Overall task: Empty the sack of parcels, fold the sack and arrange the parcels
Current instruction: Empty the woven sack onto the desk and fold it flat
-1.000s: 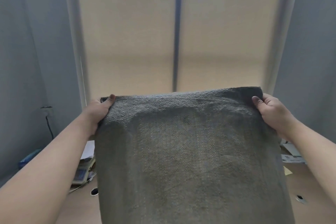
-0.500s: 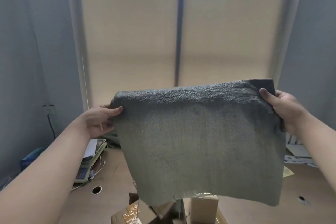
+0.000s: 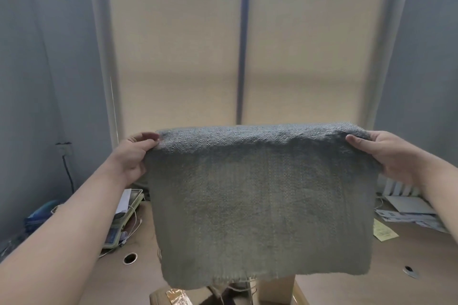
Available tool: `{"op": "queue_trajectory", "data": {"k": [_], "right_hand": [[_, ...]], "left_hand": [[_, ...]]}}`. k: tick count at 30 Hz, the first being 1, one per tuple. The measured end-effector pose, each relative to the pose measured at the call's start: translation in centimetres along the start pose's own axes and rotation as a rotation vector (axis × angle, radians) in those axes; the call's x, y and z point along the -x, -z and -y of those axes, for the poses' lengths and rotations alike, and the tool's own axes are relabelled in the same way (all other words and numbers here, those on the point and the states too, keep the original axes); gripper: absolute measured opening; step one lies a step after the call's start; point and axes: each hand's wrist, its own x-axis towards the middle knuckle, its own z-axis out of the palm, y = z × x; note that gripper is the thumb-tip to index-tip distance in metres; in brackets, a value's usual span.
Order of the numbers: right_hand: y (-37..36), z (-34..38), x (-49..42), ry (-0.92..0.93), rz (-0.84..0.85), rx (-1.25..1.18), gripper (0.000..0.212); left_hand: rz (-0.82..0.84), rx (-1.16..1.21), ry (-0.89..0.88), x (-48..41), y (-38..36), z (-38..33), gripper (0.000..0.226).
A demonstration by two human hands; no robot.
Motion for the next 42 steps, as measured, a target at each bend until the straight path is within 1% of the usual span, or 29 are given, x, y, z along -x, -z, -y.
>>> {"op": "queue_trajectory", "data": {"k": [1, 2, 3, 4, 5, 6, 7, 8, 10, 11, 12, 14, 17, 18, 20, 23, 26, 28, 30, 32, 34, 36, 38, 39, 40, 42], "right_hand": [[-0.1, 0.0, 0.1, -0.006, -0.022, 0.038, 0.063], [-0.2, -0.1, 0.1, 0.003, -0.049, 0.091, 0.075], [-0.3, 0.0, 0.3, 0.029, -0.084, 0.131, 0.091], [-0.2, -0.1, 0.3, 0.070, -0.119, 0.145, 0.106], [-0.1, -0.1, 0.3, 0.114, -0.150, 0.143, 0.117], [-0.1, -0.1, 0.2, 0.151, -0.173, 0.135, 0.124], [-0.2, 0.1, 0.4, 0.170, -0.194, 0.128, 0.124], [-0.4, 0.3, 0.6, 0.182, -0.197, 0.112, 0.113], [-0.5, 0.6, 1.1, 0.207, -0.178, 0.089, 0.080], [-0.6, 0.8, 1.3, 0.210, -0.159, 0.097, 0.071], [-0.5, 0.8, 1.4, 0.216, -0.142, 0.115, 0.068], [-0.2, 0.6, 1.3, 0.255, -0.137, 0.146, 0.068], [0.0, 0.6, 1.3, 0.242, -0.086, 0.183, 0.047], [0.0, 0.7, 1.4, 0.238, -0.067, 0.193, 0.048], [-0.2, 0.6, 1.5, 0.247, -0.068, 0.229, 0.054], [-0.3, 0.4, 1.3, 0.279, -0.097, 0.274, 0.051], [-0.3, 0.3, 1.3, 0.334, -0.182, 0.315, 0.032], [-0.3, 0.3, 1.2, 0.387, -0.238, 0.317, 0.020], [-0.2, 0.4, 1.2, 0.418, -0.261, 0.311, 0.014], [-0.1, 0.6, 1.5, 0.422, -0.235, 0.300, 0.012], [0.0, 0.7, 2.1, 0.429, -0.201, 0.216, 0.015], [0.1, 0.9, 2.6, 0.455, -0.165, 0.094, 0.028], [0.1, 1.1, 2.9, 0.467, -0.146, -0.012, 0.043], [0.1, 1.1, 3.1, 0.459, -0.149, -0.053, 0.044], [0.1, 1.2, 3.2, 0.451, -0.153, -0.087, 0.040], [0.0, 1.4, 3.3, 0.441, -0.178, -0.143, 0.022]], "left_hand": [[0.030, 0.019, -0.012, 0.1, 0.1, -0.2, 0.025], [0.086, 0.030, -0.017, 0.3, 0.2, -0.5, 0.022], [0.157, 0.036, -0.024, 0.4, 0.3, -0.7, 0.026], [0.218, 0.021, -0.024, 0.6, 0.5, -0.8, 0.037], [0.253, -0.010, -0.020, 0.5, 0.7, -0.9, 0.049], [0.259, -0.050, -0.017, 0.4, 0.9, -0.8, 0.056], [0.248, -0.091, -0.024, 0.3, 0.9, -0.8, 0.058], [0.230, -0.130, -0.042, 0.3, 0.8, -0.8, 0.056], [0.197, -0.180, -0.081, 0.2, 0.6, -0.8, 0.051], [0.186, -0.188, -0.092, 0.2, 0.5, -0.9, 0.048], [0.174, -0.193, -0.101, 0.2, 0.5, -0.9, 0.044], [0.136, -0.211, -0.133, 0.0, 0.7, -0.8, 0.037], [0.079, -0.231, -0.176, -0.4, 1.0, -0.8, 0.027], [0.068, -0.216, -0.184, -0.4, 1.1, -0.8, 0.027], [0.056, -0.193, -0.195, -0.3, 1.0, -0.8, 0.037], [0.056, -0.244, -0.211, -0.3, 0.9, -0.5, 0.045], [0.042, -0.336, -0.236, -0.4, 1.0, -0.6, 0.040], [0.006, -0.395, -0.284, -0.3, 0.7, -0.6, 0.032], [-0.033, -0.407, -0.340, -0.1, 0.3, -0.6, 0.024], [-0.047, -0.367, -0.370, -0.1, 0.3, -0.7, 0.019], [-0.019, -0.312, -0.357, -0.1, 0.7, -1.0, 0.015], [0.017, -0.236, -0.339, 0.2, 0.9, -1.2, 0.014], [0.032, -0.139, -0.357, 0.7, 0.4, -1.1, 0.013], [0.027, -0.100, -0.371, 1.0, 0.1, -1.1, 0.014], [0.016, -0.078, -0.384, 1.1, -0.3, -1.0, 0.016], [0.003, -0.059, -0.406, 1.5, -1.0, -0.7, 0.023]]}}
